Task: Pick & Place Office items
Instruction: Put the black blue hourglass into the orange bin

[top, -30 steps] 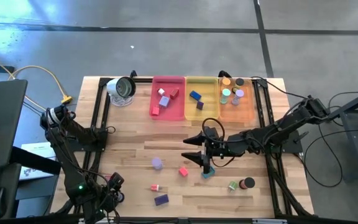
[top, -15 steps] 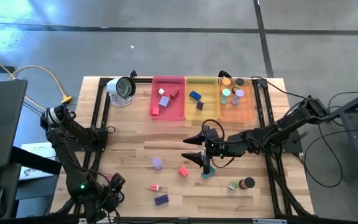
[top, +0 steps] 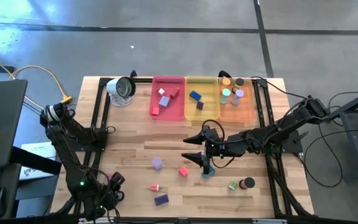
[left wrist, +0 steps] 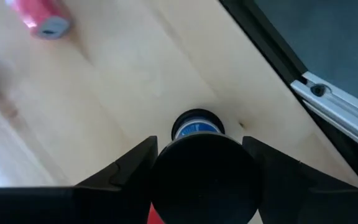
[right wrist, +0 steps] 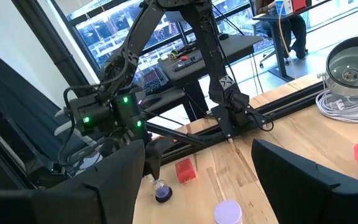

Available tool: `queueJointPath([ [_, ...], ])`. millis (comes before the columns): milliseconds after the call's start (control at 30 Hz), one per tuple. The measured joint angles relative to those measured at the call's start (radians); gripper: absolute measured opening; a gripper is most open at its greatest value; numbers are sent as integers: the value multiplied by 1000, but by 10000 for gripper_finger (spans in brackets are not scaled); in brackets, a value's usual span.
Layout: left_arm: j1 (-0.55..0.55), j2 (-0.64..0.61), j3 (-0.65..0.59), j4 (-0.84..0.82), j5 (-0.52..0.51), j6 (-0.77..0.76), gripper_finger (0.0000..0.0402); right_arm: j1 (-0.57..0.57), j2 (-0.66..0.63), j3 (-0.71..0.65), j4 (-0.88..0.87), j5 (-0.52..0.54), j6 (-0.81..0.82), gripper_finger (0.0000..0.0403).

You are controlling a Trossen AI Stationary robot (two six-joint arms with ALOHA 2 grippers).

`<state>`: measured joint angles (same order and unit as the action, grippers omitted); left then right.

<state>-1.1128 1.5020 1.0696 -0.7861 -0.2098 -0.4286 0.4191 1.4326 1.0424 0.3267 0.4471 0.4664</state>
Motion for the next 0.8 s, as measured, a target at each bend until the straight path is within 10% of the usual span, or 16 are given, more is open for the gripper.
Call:
queueJointPath([
  [367, 89, -256, 8, -177, -244, -79, 203, -15, 0, 0, 60, -15, 24, 286],
  [800, 511, -475, 155, -172, -641, 606, 203, -156, -1, 0, 297, -193, 165, 286],
])
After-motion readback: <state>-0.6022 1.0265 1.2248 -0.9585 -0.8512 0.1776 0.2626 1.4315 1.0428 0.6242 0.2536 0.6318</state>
